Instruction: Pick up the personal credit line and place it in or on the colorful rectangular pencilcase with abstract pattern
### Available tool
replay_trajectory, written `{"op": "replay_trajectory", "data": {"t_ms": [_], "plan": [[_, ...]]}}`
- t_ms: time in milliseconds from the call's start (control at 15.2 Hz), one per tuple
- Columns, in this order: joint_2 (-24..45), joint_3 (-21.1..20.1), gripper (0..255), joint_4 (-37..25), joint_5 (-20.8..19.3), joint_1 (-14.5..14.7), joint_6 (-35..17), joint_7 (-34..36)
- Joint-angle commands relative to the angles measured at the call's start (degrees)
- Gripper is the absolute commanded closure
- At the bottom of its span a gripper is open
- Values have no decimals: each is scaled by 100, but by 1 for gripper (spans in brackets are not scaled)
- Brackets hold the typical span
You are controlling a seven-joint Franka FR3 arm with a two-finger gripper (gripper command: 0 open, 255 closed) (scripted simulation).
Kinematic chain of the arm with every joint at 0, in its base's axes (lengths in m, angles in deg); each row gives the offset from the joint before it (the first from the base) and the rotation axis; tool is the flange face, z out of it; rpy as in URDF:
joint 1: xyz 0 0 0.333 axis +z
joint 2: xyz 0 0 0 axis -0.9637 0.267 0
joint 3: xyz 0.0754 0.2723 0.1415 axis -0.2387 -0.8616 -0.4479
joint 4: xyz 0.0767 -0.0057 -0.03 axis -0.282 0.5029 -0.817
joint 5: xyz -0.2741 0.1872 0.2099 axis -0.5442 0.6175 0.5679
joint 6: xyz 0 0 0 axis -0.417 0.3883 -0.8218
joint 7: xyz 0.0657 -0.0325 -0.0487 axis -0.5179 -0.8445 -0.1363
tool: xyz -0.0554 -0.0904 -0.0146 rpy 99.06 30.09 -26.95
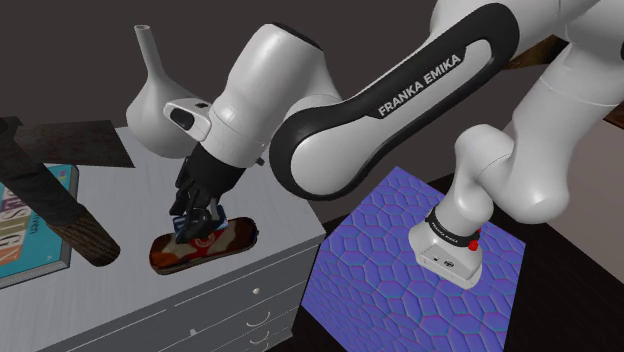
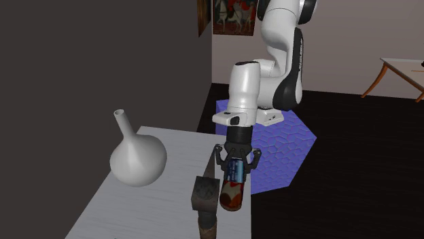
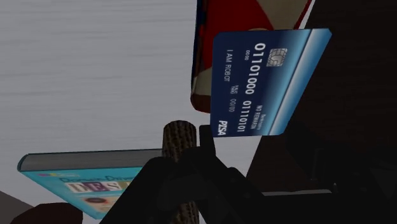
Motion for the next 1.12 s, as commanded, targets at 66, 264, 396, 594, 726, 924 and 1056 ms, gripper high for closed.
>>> {"op": "replay_trajectory", "data": {"t_ms": [66, 264, 396, 594, 726, 924, 1056], "plan": [[127, -43, 255, 84, 204, -2, -207, -194], [279, -101, 255, 131, 431, -19, -401, -412], [367, -144, 255, 150, 565, -38, -506, -541], [367, -145, 255, 150, 565, -39, -506, -541], [367, -145, 255, 150, 565, -39, -506, -541], [366, -145, 0, 151, 564, -39, -505, -541], [366, -145, 0, 151, 564, -39, -505, -540]]}}
